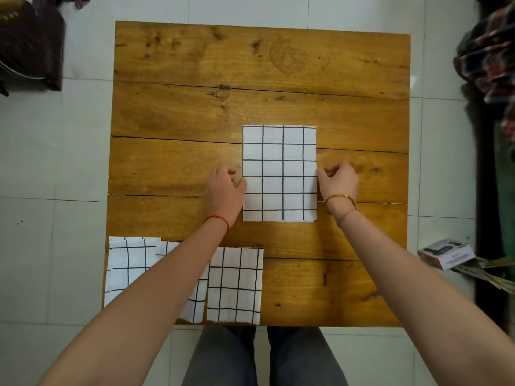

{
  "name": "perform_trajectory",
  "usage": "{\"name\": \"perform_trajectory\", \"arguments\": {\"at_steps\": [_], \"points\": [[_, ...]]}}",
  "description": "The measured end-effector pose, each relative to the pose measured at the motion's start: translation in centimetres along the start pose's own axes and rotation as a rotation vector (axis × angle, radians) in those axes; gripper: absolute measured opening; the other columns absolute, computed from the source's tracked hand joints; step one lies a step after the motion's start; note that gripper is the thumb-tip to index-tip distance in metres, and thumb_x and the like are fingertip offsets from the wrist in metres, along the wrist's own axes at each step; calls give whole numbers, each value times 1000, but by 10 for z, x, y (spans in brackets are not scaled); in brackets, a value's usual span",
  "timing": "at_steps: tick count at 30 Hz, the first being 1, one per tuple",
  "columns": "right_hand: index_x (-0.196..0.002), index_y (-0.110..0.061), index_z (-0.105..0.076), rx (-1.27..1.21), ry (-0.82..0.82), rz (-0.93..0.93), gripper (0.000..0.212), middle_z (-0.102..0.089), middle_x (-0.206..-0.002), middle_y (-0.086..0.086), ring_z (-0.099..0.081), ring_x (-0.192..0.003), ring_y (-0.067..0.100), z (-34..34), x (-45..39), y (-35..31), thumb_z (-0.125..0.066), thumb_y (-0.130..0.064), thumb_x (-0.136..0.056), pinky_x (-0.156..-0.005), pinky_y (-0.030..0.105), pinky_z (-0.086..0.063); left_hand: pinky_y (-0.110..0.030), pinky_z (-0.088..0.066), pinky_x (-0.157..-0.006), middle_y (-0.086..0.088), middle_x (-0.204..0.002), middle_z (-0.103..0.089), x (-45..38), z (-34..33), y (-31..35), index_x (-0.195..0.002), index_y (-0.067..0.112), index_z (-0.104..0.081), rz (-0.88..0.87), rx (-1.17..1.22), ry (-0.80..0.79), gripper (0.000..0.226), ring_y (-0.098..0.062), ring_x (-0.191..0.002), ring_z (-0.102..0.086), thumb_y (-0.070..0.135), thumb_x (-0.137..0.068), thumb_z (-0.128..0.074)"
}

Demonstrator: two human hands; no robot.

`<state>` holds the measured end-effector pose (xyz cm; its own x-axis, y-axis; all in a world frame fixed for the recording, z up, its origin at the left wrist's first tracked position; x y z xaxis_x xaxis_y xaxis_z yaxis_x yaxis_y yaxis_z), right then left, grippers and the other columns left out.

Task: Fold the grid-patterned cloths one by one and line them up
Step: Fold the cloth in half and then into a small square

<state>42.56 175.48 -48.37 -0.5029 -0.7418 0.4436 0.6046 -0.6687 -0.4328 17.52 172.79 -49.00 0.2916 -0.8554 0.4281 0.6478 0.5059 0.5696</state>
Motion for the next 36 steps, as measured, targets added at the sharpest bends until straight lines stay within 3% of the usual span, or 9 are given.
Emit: {"name": "perform_trajectory", "arguments": {"at_steps": [5,8,11,14,17,21,24,29,36], "points": [[-82,-15,-57,-34,-101,-58,16,-57,-78,-2,-50,-66,13,-7,4,0,-66,-29,-83,-55,23,-36,-35,-55,-81,-3,-101,-60,-5,-12,3,-98,18,-59,120,45,-10,15,-18,-93,-59,23,-87,-67],[-76,-15,-54,-40,-157,-80,20,-52,-71,-4,-43,-58,5,-11,4,-8,-67,-29,-84,-47,21,-31,-25,-53,-75,-2,-103,-61,-5,-12,5,-99,15,-61,139,71,-16,16,-15,-92,-59,22,-87,-68],[-65,-20,-48,-139,-165,-101,28,-49,-67,-7,-45,-61,6,-12,0,-10,-69,-25,-83,-53,19,-34,-11,-42,-64,0,-99,-63,-4,-7,10,-103,10,-62,172,161,-10,16,-10,-87,-57,16,-89,-66],[-69,-22,-48,-310,-221,-158,26,-51,-69,-5,-48,-63,9,-13,-2,-5,-71,-23,-82,-63,22,-42,-11,-41,-63,3,-99,-62,-8,-2,9,-110,11,-61,220,260,-68,23,-11,-91,-59,18,-89,-66],[-82,-17,-53,-454,-380,-253,22,-52,-68,0,-46,-56,11,-13,0,-1,-74,-22,-81,-52,20,-44,-16,-44,-74,4,-108,-60,-11,-2,6,-125,11,-57,243,310,-187,35,-10,-99,-55,17,-91,-63],[-101,-10,-60,-379,-549,-230,32,-49,-63,0,-40,-48,8,-8,5,1,-75,-28,-80,-37,13,-36,-34,-47,-99,-3,-123,-60,-14,2,-2,-129,9,-56,278,322,-245,37,-17,-113,-54,17,-93,-60],[-88,-10,-63,-364,-581,-191,21,-46,-61,-1,-37,-49,8,-5,6,-1,-74,-26,-81,-42,12,-35,-41,-48,-101,-4,-118,-63,-15,6,-6,-122,11,-60,330,369,-271,31,-22,-114,-56,19,-92,-61],[-76,-15,-63,-492,-548,-193,17,-48,-62,-2,-39,-52,8,-6,2,1,-74,-26,-81,-50,17,-36,-32,-54,-89,-8,-105,-66,-12,17,-3,-90,20,-66,338,496,-297,5,-22,-102,-61,17,-92,-63],[-81,-14,-64,-604,-510,-126,17,-56,-70,-2,-47,-63,8,-1,7,-6,-71,-30,-84,-64,21,-38,-23,-54,-84,-2,-105,-68,-10,28,4,-96,20,-66,288,616,-283,8,-17,-106,-63,16,-89,-67]]}}
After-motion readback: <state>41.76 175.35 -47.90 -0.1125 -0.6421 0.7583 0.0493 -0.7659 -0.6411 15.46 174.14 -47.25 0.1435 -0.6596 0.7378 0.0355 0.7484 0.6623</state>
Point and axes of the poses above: each hand's wrist, its own x-axis away from the middle knuckle, its own z-axis out of the back of the hand, y = z × x, the point moved 4 cm from there along -x, towards the middle knuckle
